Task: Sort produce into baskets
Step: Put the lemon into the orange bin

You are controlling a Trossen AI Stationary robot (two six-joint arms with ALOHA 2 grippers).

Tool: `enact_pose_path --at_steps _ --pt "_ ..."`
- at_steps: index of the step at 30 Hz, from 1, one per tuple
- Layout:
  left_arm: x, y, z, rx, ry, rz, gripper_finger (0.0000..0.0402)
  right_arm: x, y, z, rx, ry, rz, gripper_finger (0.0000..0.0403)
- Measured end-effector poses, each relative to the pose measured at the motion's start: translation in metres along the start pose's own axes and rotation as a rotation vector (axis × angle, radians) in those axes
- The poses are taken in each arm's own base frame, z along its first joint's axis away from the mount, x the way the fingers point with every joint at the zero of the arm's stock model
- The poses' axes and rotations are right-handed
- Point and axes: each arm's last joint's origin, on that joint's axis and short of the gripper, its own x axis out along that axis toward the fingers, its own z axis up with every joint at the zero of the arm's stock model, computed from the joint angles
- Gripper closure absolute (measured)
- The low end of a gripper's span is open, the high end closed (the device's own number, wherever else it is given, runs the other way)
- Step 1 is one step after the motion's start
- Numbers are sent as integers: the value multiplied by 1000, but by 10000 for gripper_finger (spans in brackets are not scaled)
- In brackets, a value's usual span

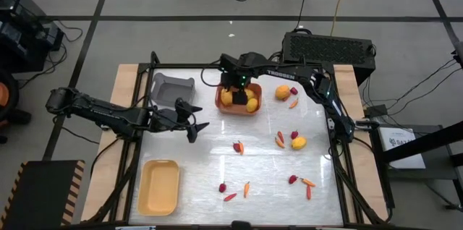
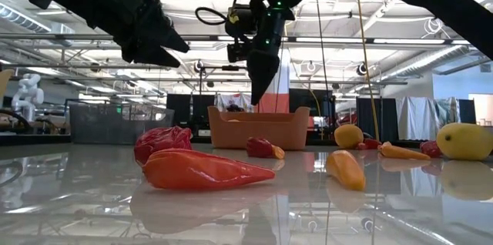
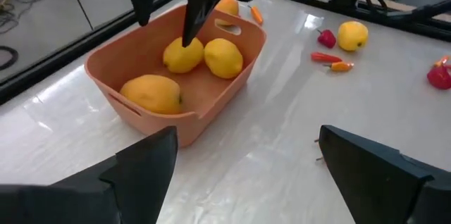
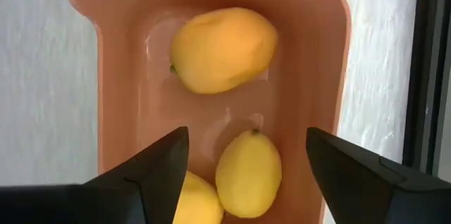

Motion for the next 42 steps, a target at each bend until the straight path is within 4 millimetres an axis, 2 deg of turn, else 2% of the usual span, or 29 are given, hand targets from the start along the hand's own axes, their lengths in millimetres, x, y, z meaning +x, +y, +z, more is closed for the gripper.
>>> enact_pose_path --at_steps 6,11,15,20,25,29,32,37,42 --pt "0 0 1 44 -15 5 49 -18 -8 -9 56 81 21 135" --pt "-1 -3 17 66 -174 7 49 -33 -23 -23 120 125 32 145" --pt "-3 -5 27 131 -267 2 49 -57 -38 -38 184 96 13 153" --pt "-1 2 32 180 -299 42 49 -95 -50 -62 249 -31 49 158" --pt "4 14 34 179 -286 92 49 -108 -56 -99 396 -94 4 161" --pt "11 20 33 218 -254 -6 49 -94 -48 -137 592 -86 -4 161" --pt "15 22 31 245 -233 -92 49 -77 -35 -159 667 -59 7 161" --pt "22 25 29 252 -220 -100 49 -57 -21 -182 736 6 28 161" --pt "28 26 26 248 -201 -93 49 -44 -4 -200 1000 169 52 161"
